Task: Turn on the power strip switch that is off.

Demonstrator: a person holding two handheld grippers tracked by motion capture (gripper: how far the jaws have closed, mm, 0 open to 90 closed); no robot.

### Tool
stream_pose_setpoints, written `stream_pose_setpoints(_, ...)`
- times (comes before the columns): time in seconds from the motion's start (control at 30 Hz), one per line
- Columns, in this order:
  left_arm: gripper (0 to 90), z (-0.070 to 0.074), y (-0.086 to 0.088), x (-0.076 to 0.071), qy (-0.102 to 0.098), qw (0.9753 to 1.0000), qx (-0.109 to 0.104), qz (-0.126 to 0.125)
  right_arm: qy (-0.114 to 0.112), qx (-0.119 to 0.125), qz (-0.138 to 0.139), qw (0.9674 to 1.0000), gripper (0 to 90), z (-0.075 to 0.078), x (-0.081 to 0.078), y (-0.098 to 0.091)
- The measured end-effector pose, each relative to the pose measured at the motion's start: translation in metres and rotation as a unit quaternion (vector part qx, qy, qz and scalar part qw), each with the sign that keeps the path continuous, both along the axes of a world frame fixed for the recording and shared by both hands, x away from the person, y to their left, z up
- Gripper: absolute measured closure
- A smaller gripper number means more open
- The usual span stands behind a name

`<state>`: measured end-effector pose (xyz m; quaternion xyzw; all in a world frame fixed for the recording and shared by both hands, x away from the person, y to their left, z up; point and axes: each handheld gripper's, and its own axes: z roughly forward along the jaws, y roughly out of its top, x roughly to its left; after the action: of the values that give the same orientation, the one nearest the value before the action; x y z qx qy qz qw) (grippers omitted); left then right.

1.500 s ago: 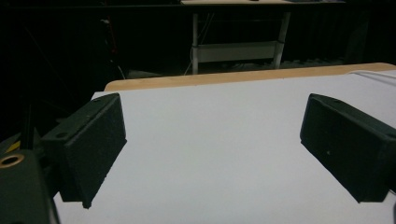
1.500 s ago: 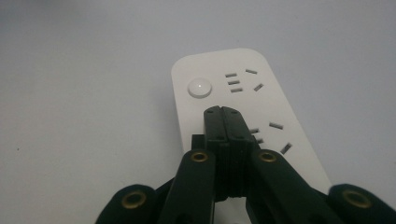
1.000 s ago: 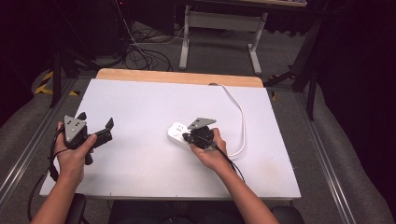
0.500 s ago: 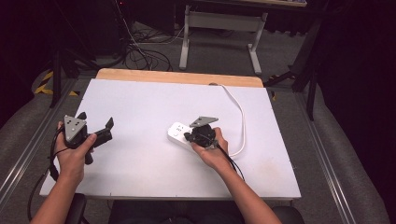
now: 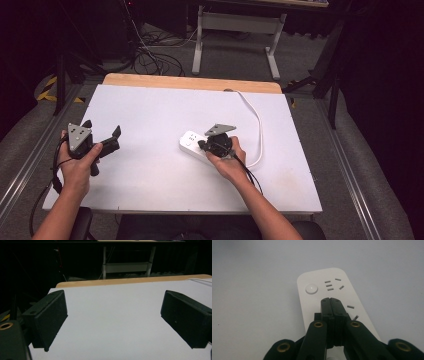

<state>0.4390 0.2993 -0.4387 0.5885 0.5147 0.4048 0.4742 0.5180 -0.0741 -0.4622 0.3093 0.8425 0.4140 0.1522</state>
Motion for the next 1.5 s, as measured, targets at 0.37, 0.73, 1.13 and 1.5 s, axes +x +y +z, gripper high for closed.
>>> stream_pose_setpoints(0.37,7.6,0.000,0.001,0.000,0.001,1.0000,0.001,0.001,-0.034,0.051,-0.008,0.9981,82.5,0.014,-0.004,-0.011)
stream_pose_setpoints(0.73,7.6,0.000,0.001,0.001,0.001,1.0000,0.000,0.001,-0.040,0.080,-0.022,0.9957,73.8,0.024,-0.008,-0.024)
stream_pose_setpoints(1.13,7.6,0.000,0.001,0.001,0.001,1.0000,0.001,-0.002,-0.052,0.104,-0.035,0.9926,70.7,0.034,-0.015,-0.043)
stream_pose_setpoints(1.5,7.6,0.000,0.000,0.001,0.002,1.0000,0.001,-0.001,-0.094,0.135,-0.042,0.9855,64.1,0.047,-0.026,-0.060)
